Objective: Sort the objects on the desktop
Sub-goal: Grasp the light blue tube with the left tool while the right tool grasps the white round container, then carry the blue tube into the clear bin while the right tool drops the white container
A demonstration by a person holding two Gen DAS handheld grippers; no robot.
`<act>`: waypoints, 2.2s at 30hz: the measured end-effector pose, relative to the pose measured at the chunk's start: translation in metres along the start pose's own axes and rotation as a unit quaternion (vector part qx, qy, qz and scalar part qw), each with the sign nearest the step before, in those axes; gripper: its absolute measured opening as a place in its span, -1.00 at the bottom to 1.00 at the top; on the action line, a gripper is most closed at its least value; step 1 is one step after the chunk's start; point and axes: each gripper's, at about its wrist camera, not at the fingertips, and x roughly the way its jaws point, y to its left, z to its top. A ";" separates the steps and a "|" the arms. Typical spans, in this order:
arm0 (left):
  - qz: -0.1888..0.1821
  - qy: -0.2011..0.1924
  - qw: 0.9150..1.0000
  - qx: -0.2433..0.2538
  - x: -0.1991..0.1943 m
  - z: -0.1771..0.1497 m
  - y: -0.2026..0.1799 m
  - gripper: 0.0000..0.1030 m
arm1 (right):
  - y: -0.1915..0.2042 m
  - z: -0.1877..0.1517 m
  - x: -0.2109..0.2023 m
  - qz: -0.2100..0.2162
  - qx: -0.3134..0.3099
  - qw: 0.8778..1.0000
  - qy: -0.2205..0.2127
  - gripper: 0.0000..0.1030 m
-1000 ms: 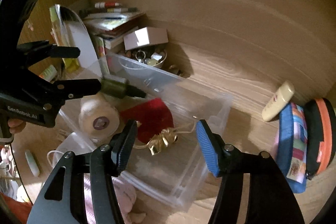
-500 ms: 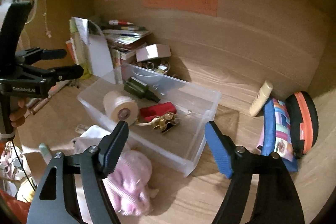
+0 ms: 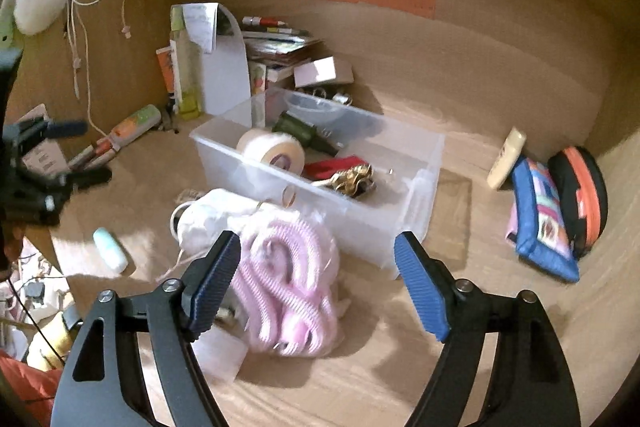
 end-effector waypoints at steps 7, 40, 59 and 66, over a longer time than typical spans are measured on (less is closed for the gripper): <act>-0.023 0.044 0.998 -0.029 0.012 -0.043 -0.007 0.88 | 0.016 -0.035 -0.005 0.037 0.049 0.998 0.014 0.49; -0.008 0.019 0.995 -0.101 0.032 -0.077 0.002 0.42 | 0.072 -0.071 0.030 0.067 0.071 0.994 0.041 0.23; -0.040 -0.032 0.993 -0.105 0.008 -0.030 0.000 0.42 | 0.038 -0.055 -0.012 0.034 0.081 0.996 -0.015 0.22; -0.050 -0.051 0.992 -0.099 0.002 -0.002 0.000 0.42 | 0.014 -0.043 -0.024 0.001 0.086 0.996 -0.028 0.22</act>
